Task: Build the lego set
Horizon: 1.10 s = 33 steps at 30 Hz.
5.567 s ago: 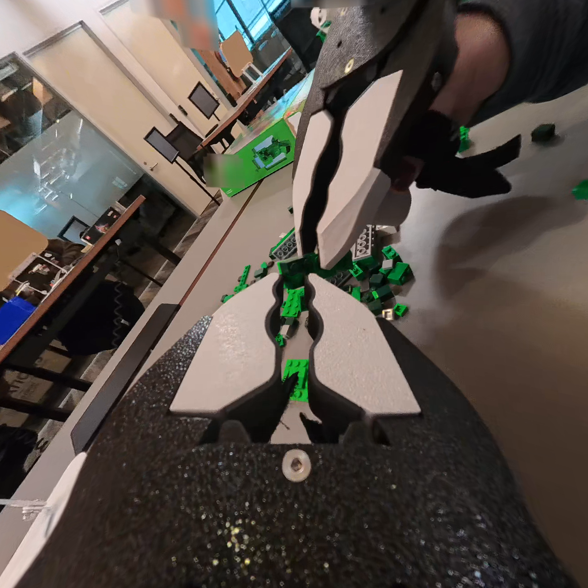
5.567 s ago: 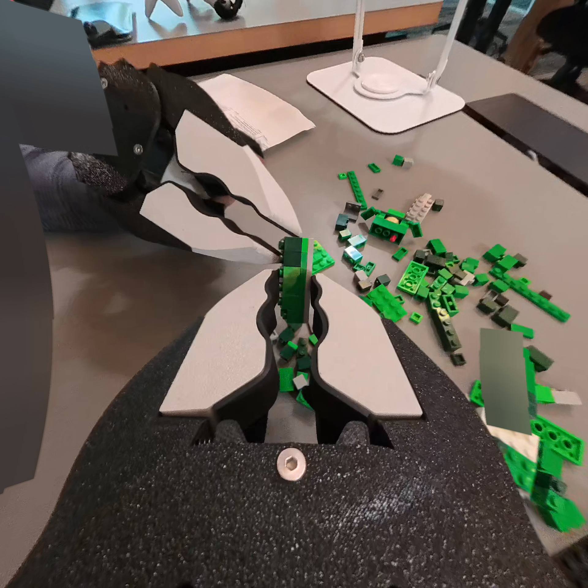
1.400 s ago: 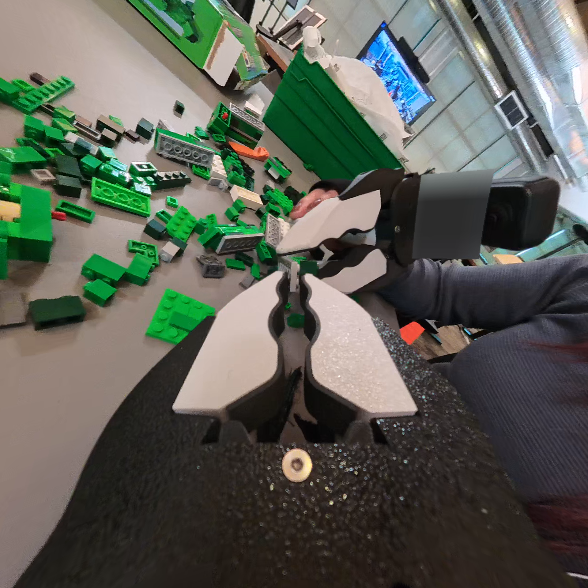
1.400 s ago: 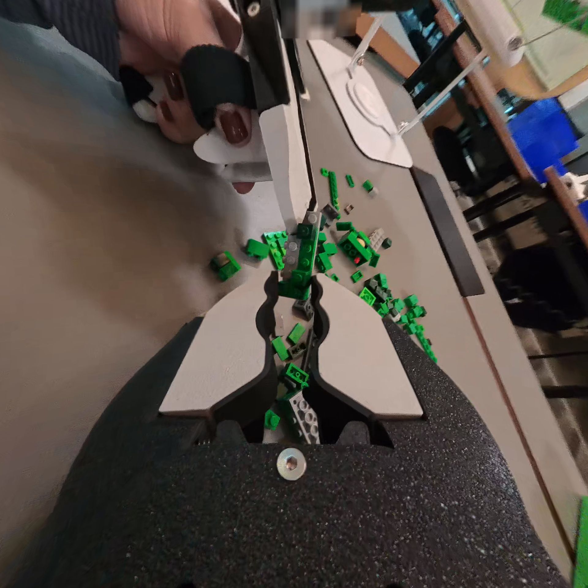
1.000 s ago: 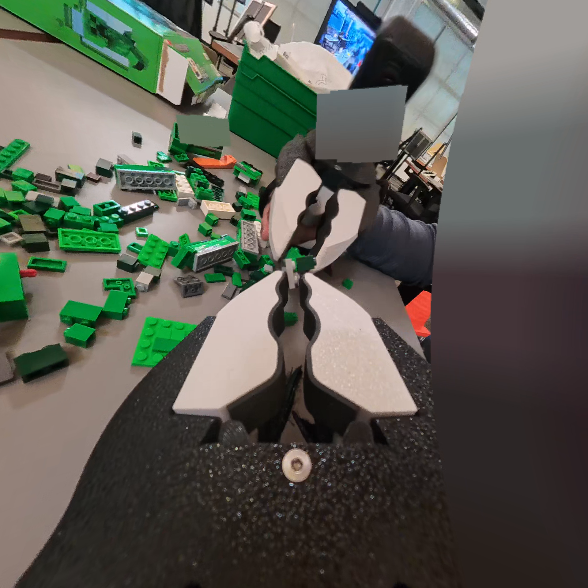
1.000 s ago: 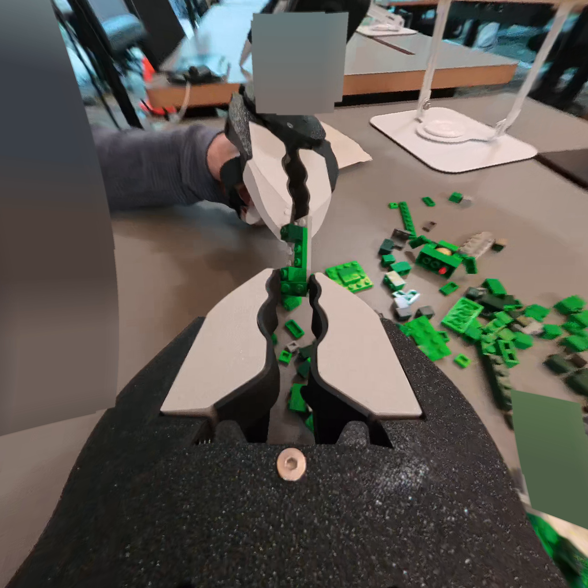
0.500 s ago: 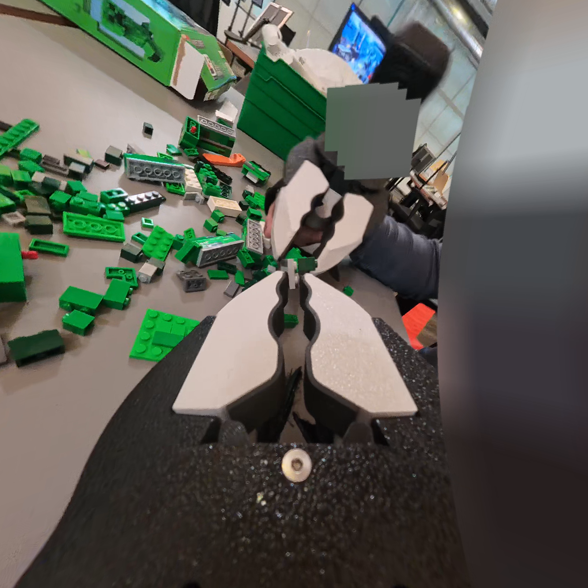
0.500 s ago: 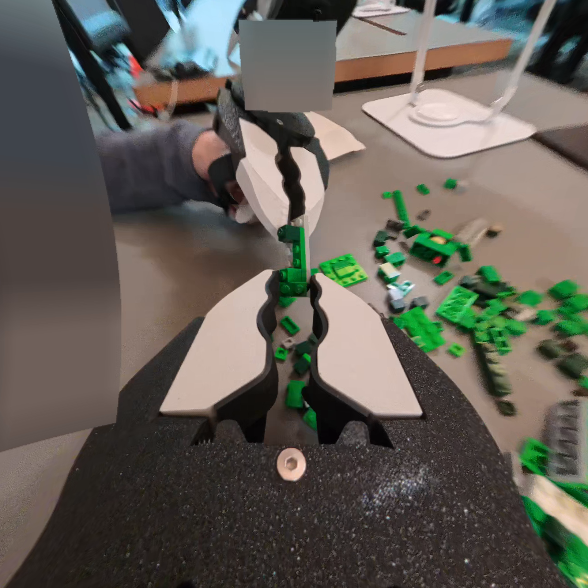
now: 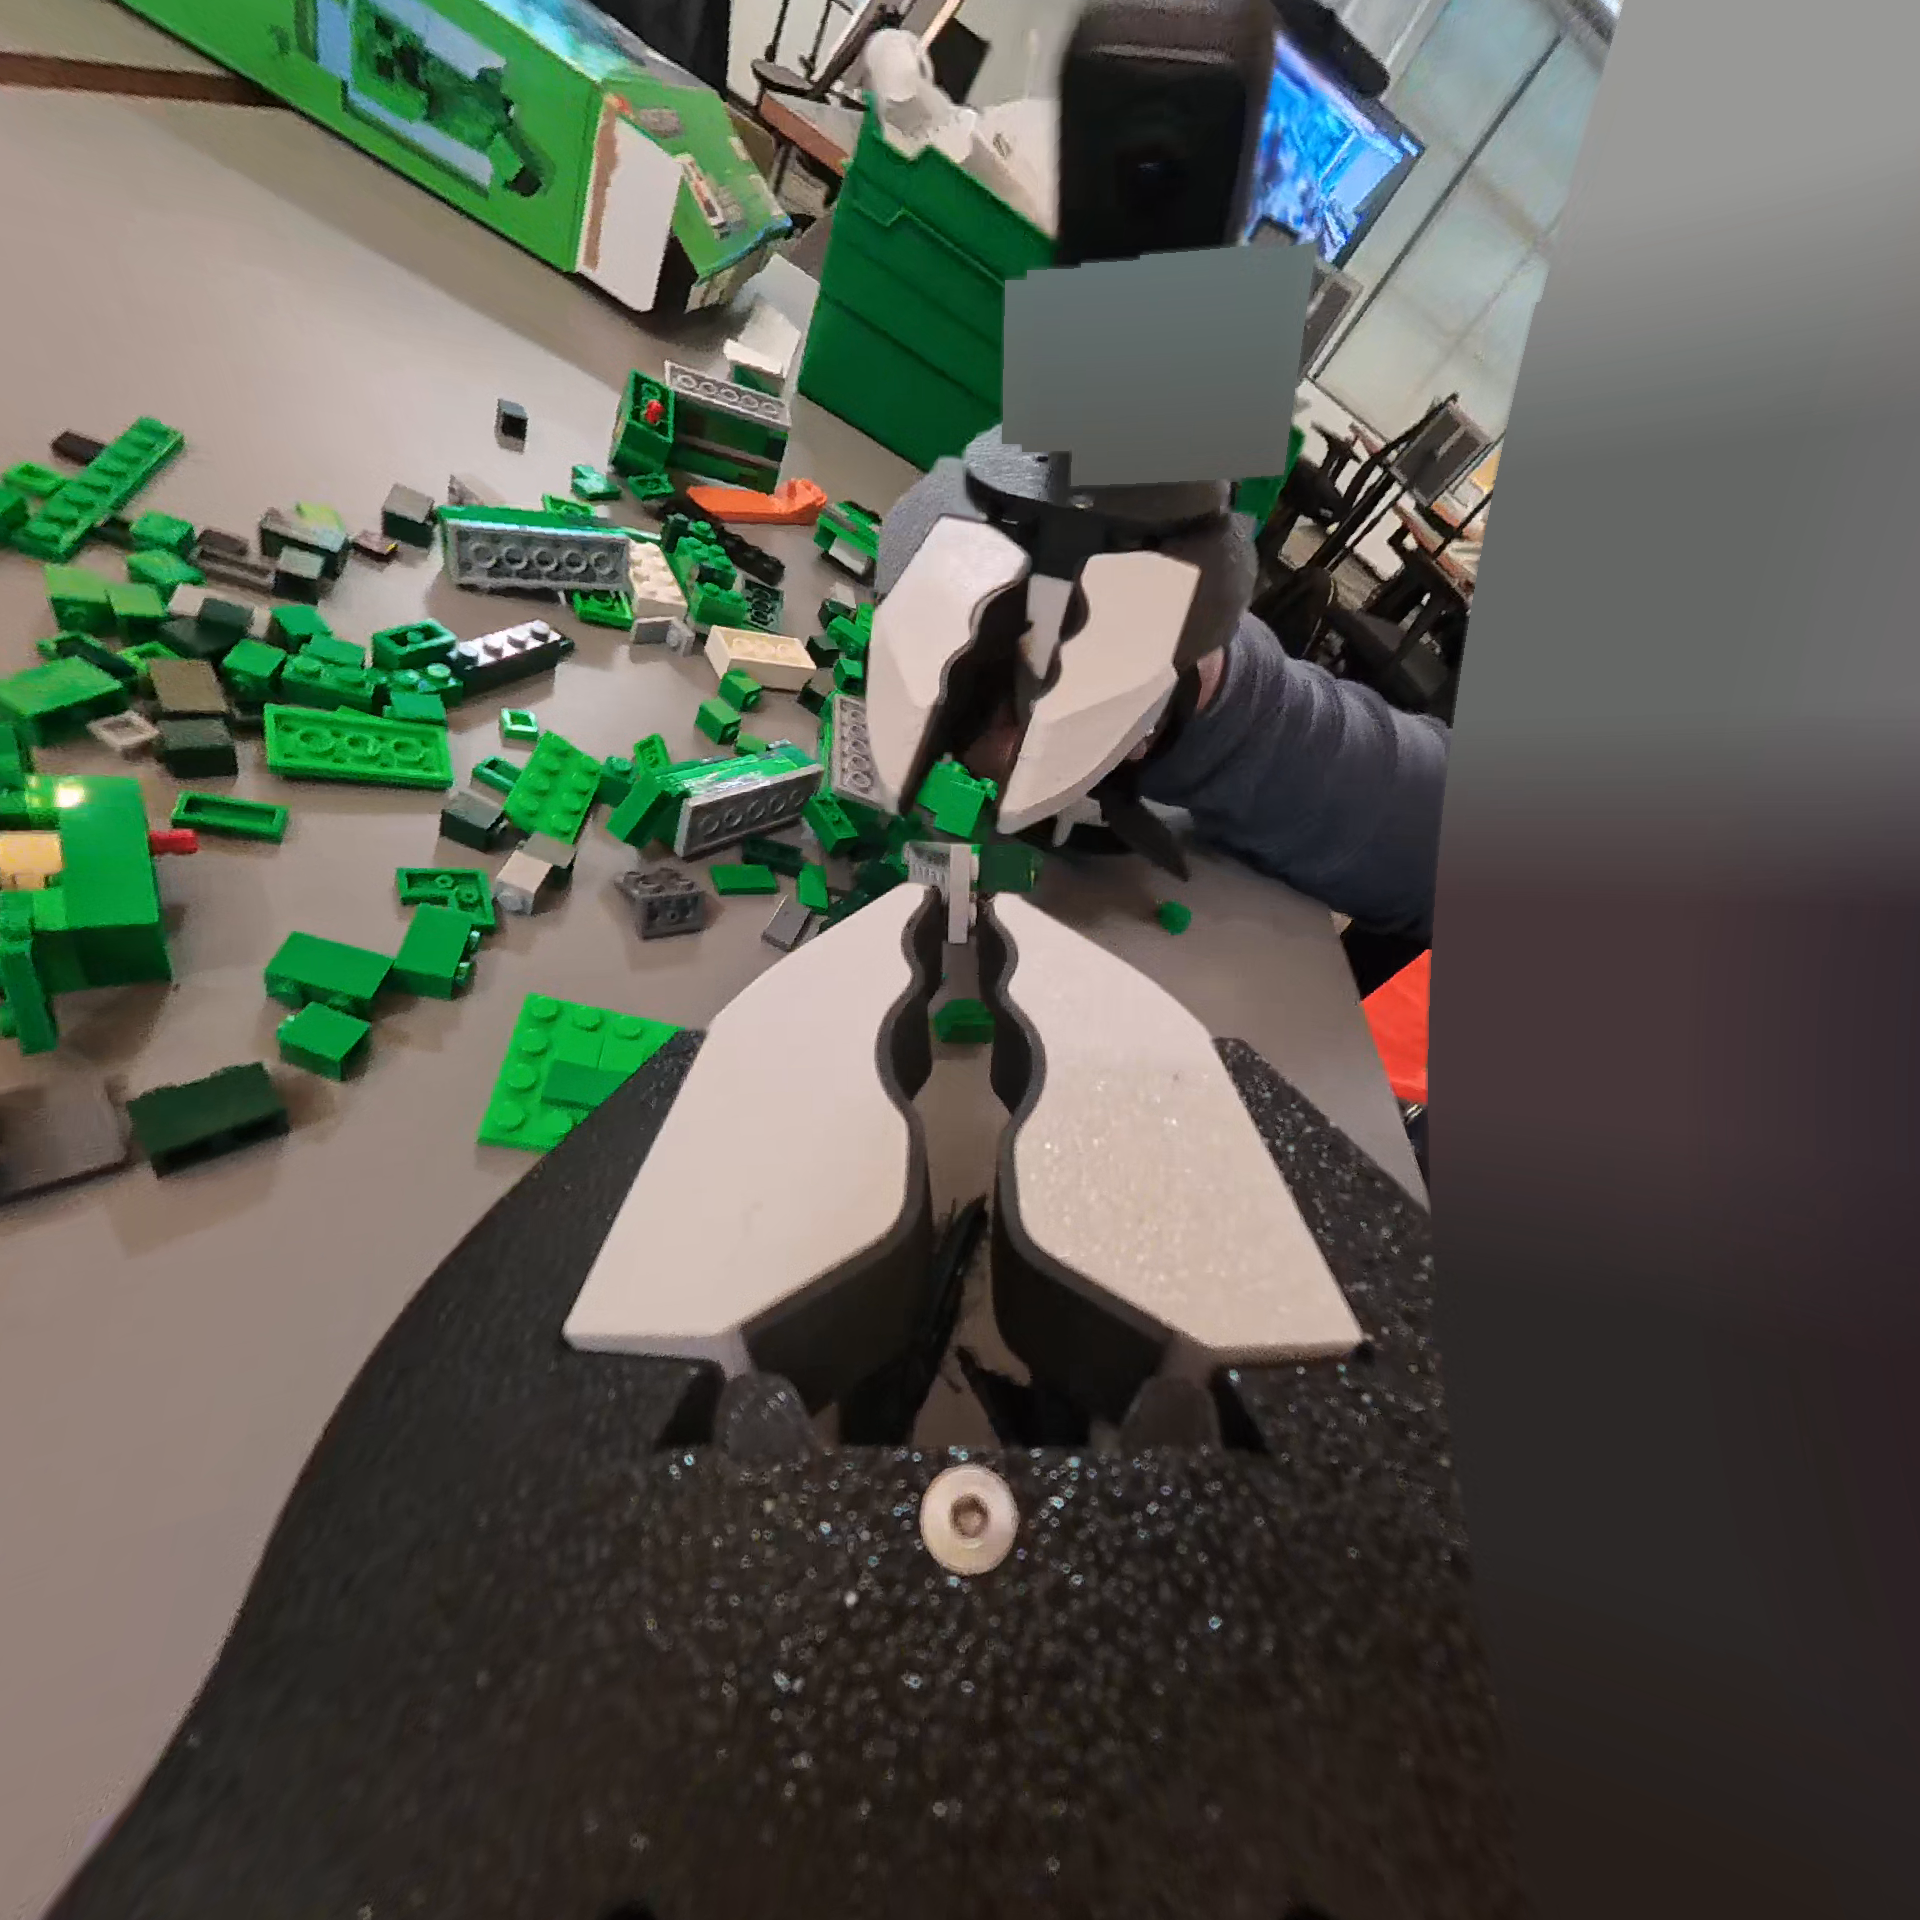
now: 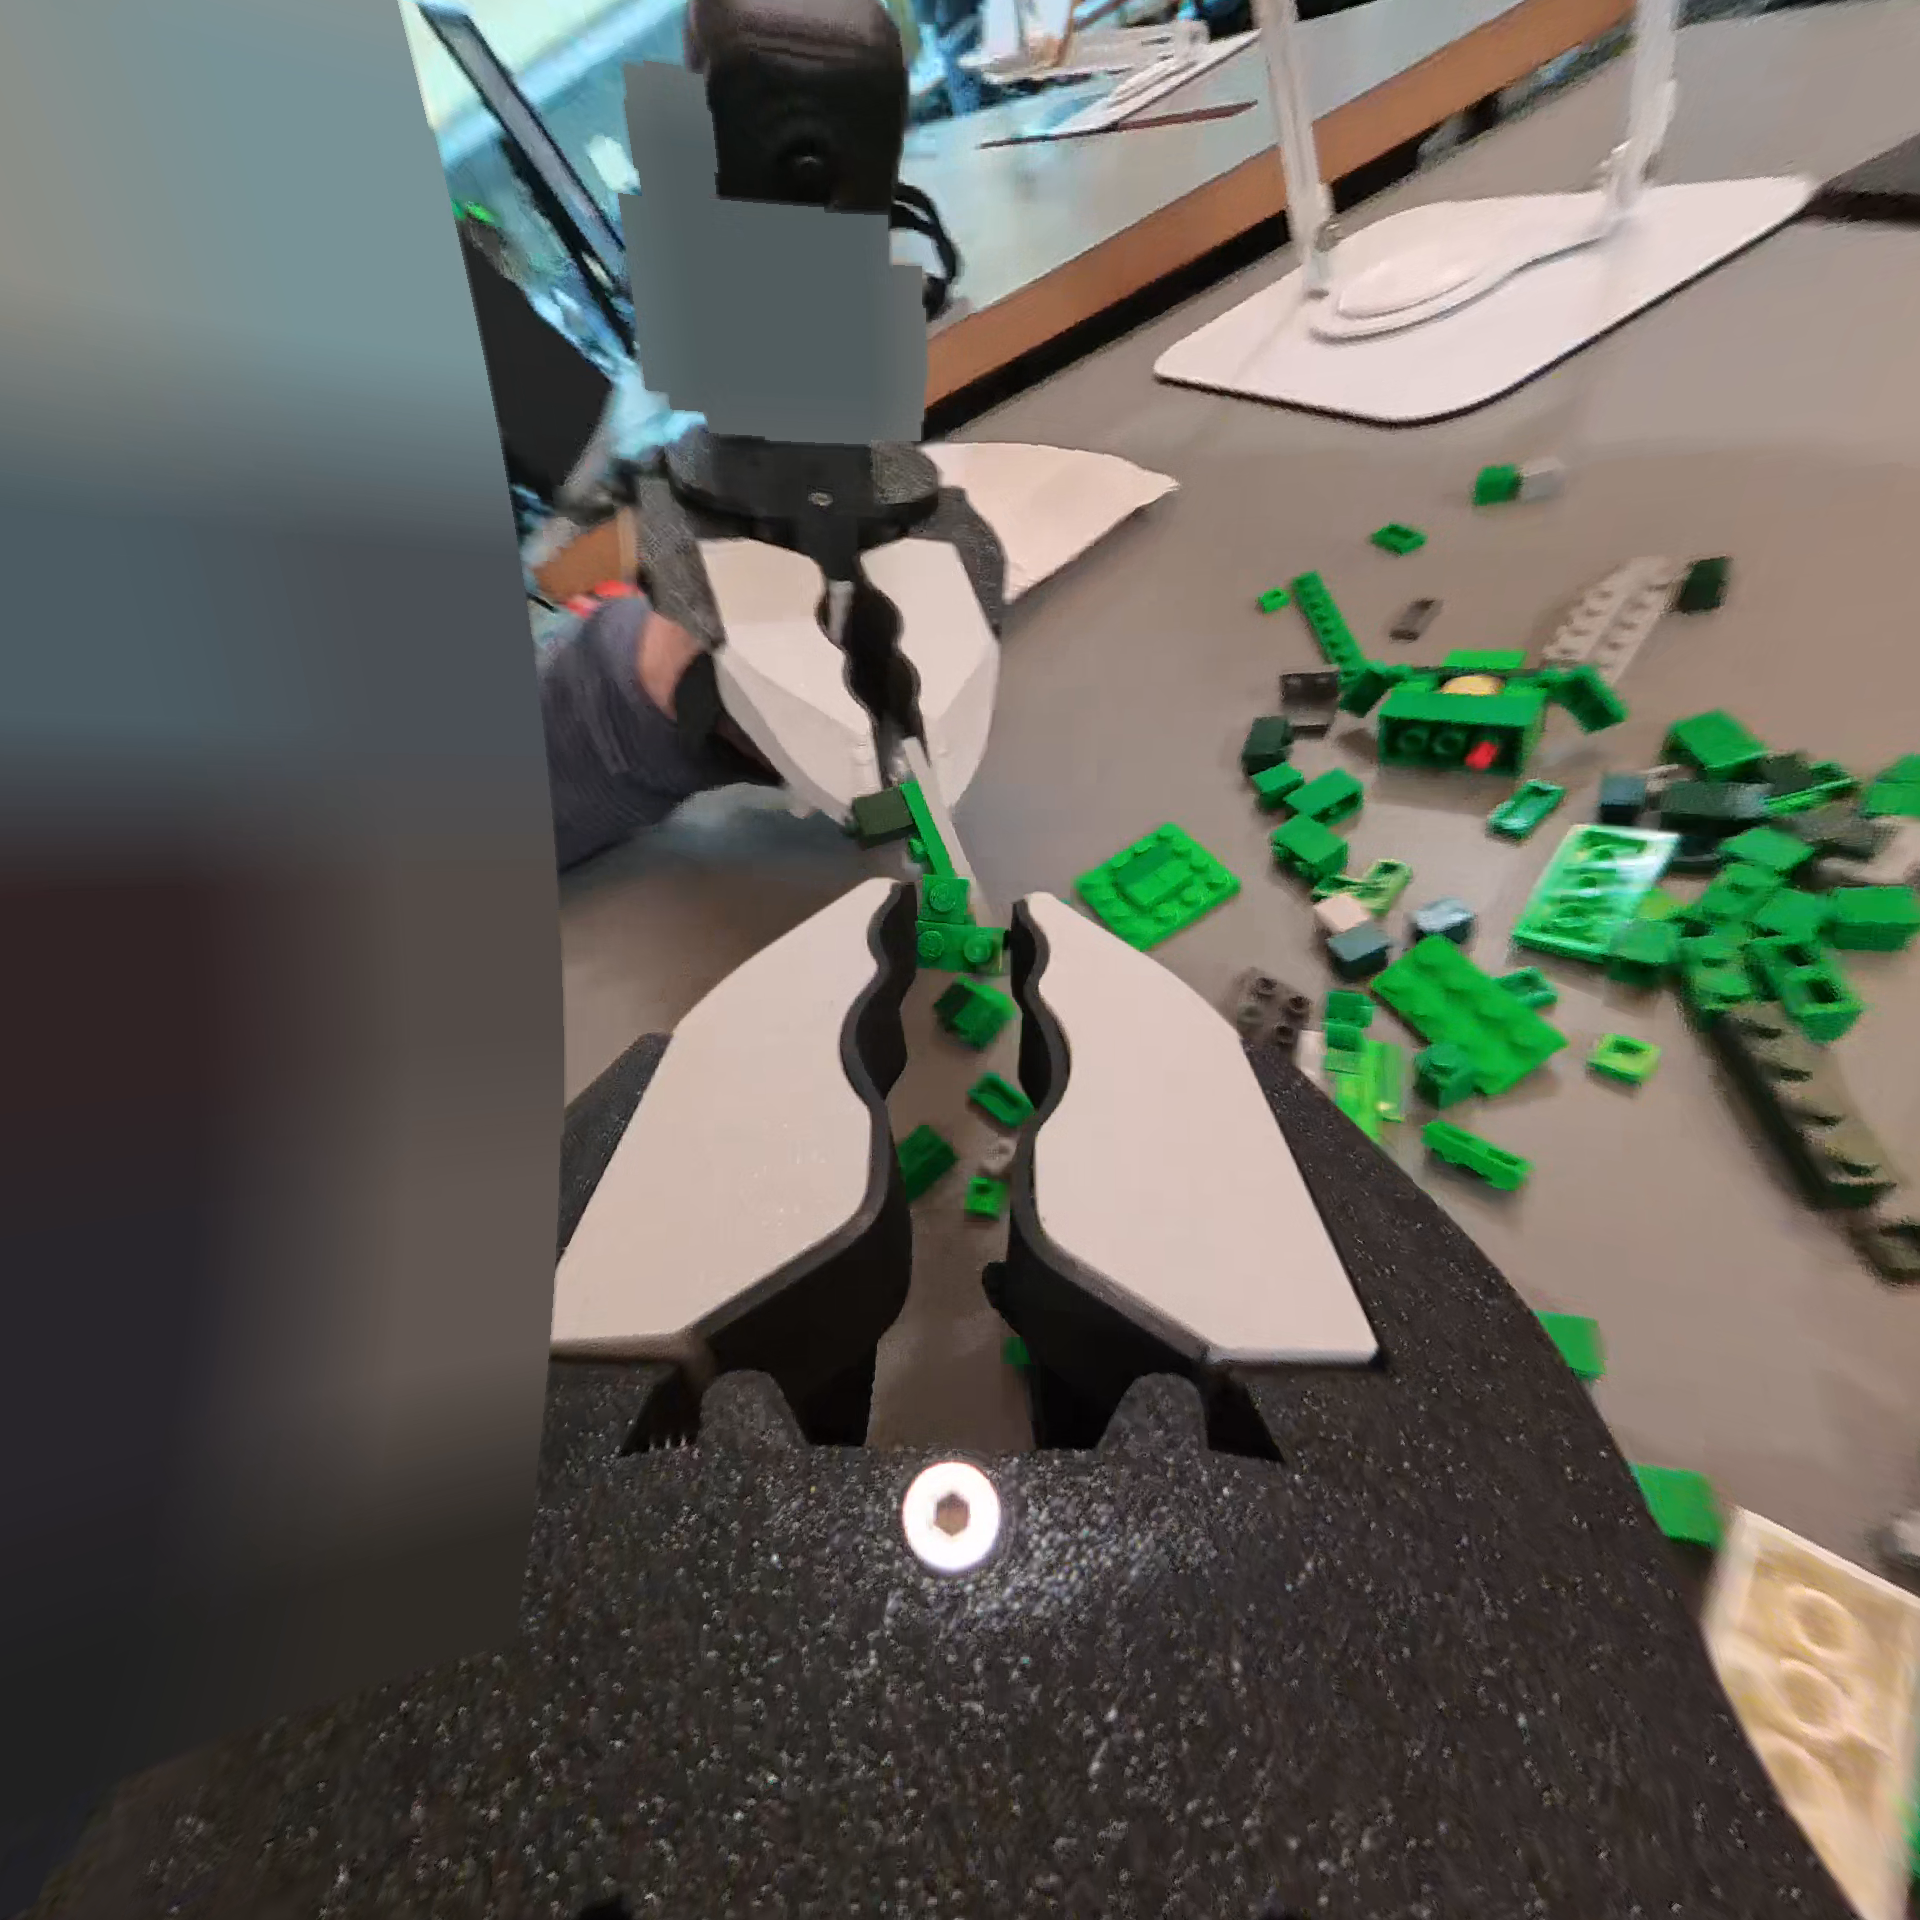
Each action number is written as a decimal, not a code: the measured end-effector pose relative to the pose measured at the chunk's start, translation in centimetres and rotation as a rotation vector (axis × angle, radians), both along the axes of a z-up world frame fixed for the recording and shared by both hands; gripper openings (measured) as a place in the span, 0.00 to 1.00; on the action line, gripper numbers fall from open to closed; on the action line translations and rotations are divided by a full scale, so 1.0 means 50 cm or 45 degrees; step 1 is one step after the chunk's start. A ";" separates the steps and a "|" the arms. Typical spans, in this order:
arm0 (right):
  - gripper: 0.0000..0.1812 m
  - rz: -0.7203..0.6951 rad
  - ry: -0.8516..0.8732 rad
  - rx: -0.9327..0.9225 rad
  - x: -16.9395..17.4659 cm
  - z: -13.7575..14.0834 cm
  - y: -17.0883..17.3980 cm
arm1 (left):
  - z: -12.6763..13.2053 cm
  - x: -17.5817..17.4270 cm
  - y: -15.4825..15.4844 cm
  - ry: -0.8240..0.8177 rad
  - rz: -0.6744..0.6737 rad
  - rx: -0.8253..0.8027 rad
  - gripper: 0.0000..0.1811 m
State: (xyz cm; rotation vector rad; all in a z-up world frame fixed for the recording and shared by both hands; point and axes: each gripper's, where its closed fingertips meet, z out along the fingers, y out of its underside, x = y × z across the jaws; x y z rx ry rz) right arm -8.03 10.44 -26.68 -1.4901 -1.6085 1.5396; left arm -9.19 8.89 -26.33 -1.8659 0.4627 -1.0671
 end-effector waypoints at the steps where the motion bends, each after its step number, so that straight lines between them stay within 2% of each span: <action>1: 0.10 -0.034 -0.004 0.149 0.000 -0.007 0.009 | -0.002 -0.004 0.003 -0.025 0.019 -0.033 0.03; 5: 0.14 -0.072 0.051 0.693 -0.008 -0.007 -0.002 | -0.015 -0.016 0.012 -0.115 0.075 -0.170 0.04; 10: 0.09 -0.084 0.135 1.020 -0.025 0.003 -0.035 | -0.018 0.009 0.003 -0.111 0.005 -0.190 0.03; 12: 0.06 -0.072 0.133 1.031 -0.024 0.002 -0.037 | -0.022 0.013 0.000 -0.081 -0.012 -0.185 0.04; 13: 0.05 -0.052 0.123 0.964 -0.022 0.002 -0.040 | -0.024 0.015 -0.003 -0.061 -0.029 -0.175 0.04; 16: 0.04 0.015 0.182 0.454 -0.012 0.039 -0.050 | -0.018 0.017 -0.009 -0.019 -0.066 -0.109 0.04; 18: 0.04 -0.005 0.179 0.291 -0.004 0.048 -0.028 | -0.014 0.017 -0.009 -0.031 -0.065 -0.098 0.04; 21: 0.05 -0.027 0.064 0.520 0.008 0.011 -0.002 | -0.016 0.010 -0.005 -0.047 -0.039 -0.117 0.03; 24: 0.07 -0.005 -0.007 0.807 0.008 -0.012 -0.007 | -0.016 0.009 -0.004 -0.059 -0.040 -0.123 0.03; 28: 0.16 0.040 -0.019 0.920 0.001 -0.025 -0.029 | -0.012 0.012 -0.006 -0.074 -0.055 -0.109 0.04; 33: 0.14 0.007 -0.024 1.051 -0.001 -0.027 -0.021 | 0.022 0.011 -0.013 -0.204 -0.098 -0.034 0.04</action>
